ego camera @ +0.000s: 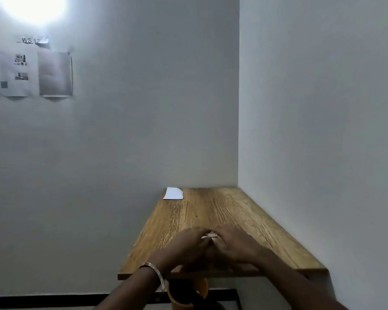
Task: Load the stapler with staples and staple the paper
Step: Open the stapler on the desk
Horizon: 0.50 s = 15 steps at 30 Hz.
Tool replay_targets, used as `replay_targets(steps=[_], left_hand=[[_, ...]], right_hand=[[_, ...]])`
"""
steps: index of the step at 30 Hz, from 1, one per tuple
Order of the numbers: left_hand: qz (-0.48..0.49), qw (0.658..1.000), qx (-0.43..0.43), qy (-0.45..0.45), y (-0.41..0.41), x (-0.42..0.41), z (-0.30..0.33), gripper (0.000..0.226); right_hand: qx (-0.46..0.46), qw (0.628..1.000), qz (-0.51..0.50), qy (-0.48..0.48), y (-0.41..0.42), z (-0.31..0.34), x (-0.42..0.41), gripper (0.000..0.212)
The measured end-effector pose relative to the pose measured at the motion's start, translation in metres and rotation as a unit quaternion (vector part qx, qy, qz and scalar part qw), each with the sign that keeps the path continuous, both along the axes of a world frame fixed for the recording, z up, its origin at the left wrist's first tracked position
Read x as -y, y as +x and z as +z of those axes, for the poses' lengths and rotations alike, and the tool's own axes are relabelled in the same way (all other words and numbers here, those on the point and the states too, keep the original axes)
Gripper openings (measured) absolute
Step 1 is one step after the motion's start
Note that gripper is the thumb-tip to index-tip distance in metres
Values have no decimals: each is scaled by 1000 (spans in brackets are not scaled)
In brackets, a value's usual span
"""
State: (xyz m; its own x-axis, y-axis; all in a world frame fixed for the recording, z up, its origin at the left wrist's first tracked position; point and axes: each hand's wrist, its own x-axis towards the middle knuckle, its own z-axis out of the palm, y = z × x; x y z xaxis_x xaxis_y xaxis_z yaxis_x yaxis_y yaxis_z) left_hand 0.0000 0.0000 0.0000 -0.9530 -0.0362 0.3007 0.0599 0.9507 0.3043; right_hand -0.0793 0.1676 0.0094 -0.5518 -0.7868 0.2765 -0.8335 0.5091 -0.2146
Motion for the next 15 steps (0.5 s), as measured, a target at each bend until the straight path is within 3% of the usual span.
replay_targets(steps=[5,15], left_hand=[[-21,999,7,-25,-2,2,-17,37],[-5,997,-60,-41,-10,8,-34,40]], right_hand=[[17,999,21,29,-5,-19,-4,43],[16,1000,22,-11,-14,-32,0,47]])
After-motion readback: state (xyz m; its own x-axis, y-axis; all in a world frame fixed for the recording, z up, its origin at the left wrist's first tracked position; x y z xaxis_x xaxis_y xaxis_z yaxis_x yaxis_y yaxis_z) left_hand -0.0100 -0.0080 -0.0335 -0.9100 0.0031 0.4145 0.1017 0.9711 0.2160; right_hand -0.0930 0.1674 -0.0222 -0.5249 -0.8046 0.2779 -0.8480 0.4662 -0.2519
